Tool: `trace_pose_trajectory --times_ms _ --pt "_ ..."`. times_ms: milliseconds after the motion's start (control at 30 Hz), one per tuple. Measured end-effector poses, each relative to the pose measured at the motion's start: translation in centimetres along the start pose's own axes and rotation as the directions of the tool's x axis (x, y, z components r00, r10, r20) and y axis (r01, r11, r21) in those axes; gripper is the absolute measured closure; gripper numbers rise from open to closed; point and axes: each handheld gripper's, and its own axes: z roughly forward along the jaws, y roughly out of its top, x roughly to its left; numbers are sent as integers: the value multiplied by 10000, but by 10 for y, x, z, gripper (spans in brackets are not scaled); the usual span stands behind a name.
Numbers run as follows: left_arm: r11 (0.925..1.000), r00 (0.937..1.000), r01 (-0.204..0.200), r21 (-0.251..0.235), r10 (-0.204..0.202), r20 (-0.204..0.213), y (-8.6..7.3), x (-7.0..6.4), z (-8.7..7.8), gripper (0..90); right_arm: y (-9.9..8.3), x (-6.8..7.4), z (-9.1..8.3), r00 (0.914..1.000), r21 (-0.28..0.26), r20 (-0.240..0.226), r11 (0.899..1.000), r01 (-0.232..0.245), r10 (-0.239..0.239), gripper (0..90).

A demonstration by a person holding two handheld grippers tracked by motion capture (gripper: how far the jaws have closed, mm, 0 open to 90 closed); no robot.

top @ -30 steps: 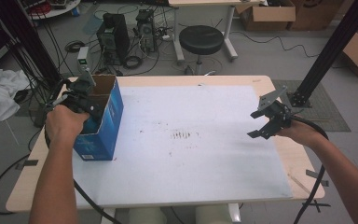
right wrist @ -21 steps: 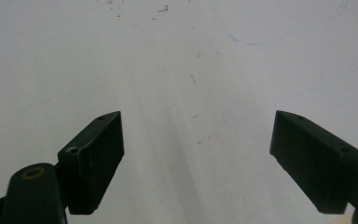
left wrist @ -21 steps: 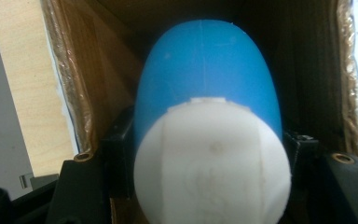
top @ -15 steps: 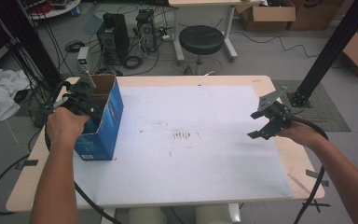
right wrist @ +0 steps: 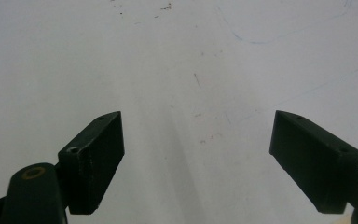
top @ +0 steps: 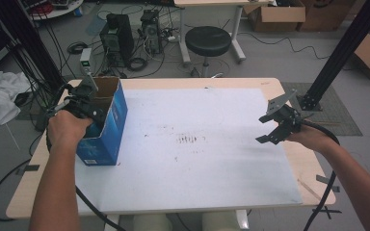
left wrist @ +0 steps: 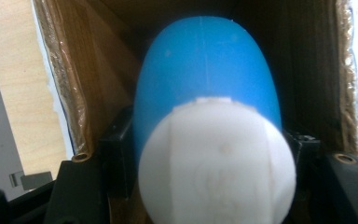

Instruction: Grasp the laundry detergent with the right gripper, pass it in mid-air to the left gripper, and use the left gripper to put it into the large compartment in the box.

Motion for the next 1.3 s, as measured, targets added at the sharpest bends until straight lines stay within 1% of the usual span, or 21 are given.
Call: trace_pose_trajectory --times_ms 67,367,467,567,800,833,967,1300 --pt "10000 10000 30 -29 -30 19 0 0 0 342 0 0 0 10000 10 -17 10000 -4 4 175" --pt "9998 9998 58 -175 -55 171 -2 2 -6 324 0 1 2 10000 18 -54 10000 29 -29 175" --pt "9997 9999 82 -230 -79 146 -3 1 -9 305 0 2 1 10000 -1 -59 10000 46 -46 176" --pt "9994 9996 131 -322 -123 251 -4 2 -13 290 0 2 0 10000 -4 -49 10000 40 -40 176" --pt "9993 9995 69 -368 -57 313 -5 0 -18 265 2 2 -2 9999 -42 -27 9999 101 -101 176" --pt "9991 9994 124 -413 -111 314 -5 -1 -19 265 2 3 -2 10000 -16 -24 10000 84 -84 176" --pt "9991 9996 37 -424 -24 295 -5 0 -23 260 2 3 -2 9999 -41 -44 9999 105 -105 176" --pt "9986 9999 41 -526 -32 166 -5 -1 -35 255 2 4 -3 9999 -78 -69 9999 113 -114 176"
